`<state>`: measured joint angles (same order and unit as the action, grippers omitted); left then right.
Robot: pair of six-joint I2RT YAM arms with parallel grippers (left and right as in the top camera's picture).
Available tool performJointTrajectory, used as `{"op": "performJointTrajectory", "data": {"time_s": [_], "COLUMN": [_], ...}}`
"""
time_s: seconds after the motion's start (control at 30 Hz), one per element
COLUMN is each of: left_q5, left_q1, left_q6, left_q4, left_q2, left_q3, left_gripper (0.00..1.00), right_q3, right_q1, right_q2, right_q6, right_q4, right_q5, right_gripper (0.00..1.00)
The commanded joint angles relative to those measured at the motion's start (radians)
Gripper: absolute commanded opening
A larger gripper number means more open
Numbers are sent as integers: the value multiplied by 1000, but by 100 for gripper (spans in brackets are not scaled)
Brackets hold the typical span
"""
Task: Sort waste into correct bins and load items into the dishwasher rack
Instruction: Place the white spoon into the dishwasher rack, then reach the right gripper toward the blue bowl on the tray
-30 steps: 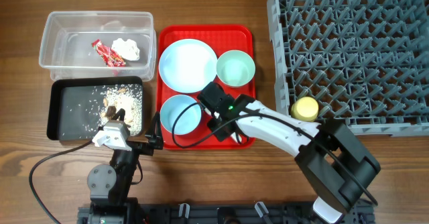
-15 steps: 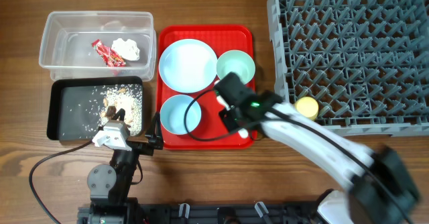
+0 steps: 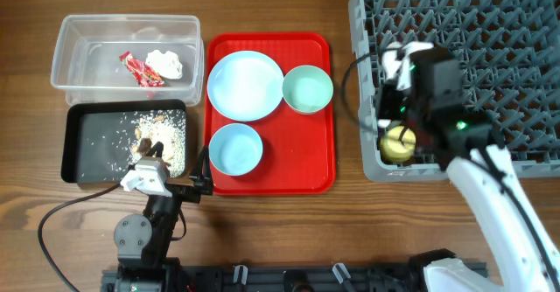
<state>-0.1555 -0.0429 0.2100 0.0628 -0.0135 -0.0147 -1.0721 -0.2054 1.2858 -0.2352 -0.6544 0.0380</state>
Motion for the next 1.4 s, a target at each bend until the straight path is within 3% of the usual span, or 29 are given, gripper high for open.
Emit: {"op": "performJointTrajectory", "data": {"time_s": [0.0,0.1,0.13,0.2,0.33,0.5,0.63,0.8,1.0,1.23,1.37], "left_q5": [-9,-9,-9,-8,-8,-9,-9,-9,-8,-9,-9], "left_q1": [8,8,8,8,8,8,8,8,8,8,8], "left_q6": [-20,-20,-20,-20,-20,-20,-20,-20,-20,-20,-20], "left_q4": [-3,-3,-3,-3,-3,-3,-3,-3,-3,-3,-3], "left_q2": [11,11,11,11,11,11,11,11,11,11,11], "left_q3": [9,9,9,9,9,9,9,9,9,9,9], "left_gripper": [100,100,100,100,100,100,100,100,100,100,100], "right_q3": [-15,-16,-16,-16,-48,-80,-80,-79,-79,-79,-79], "right_q1": [63,60,48,26,-30,-153,-287,-433,-559,-571,-571], "right_q2": [130,231,248,252,205,85,27,60,244,499,584], "right_q6": [101,131,130,129,99,57,-72,-238,-502,-537,-602], "right_q4": [61,80,72,64,11,-60,-64,-34,29,244,251], "right_q5": [-1,-26,-32,-31,-32,-208,-380,-375,-185,-264,-236], "right_gripper": [18,19,23,50,56,56,57,52,48,36,32]}}
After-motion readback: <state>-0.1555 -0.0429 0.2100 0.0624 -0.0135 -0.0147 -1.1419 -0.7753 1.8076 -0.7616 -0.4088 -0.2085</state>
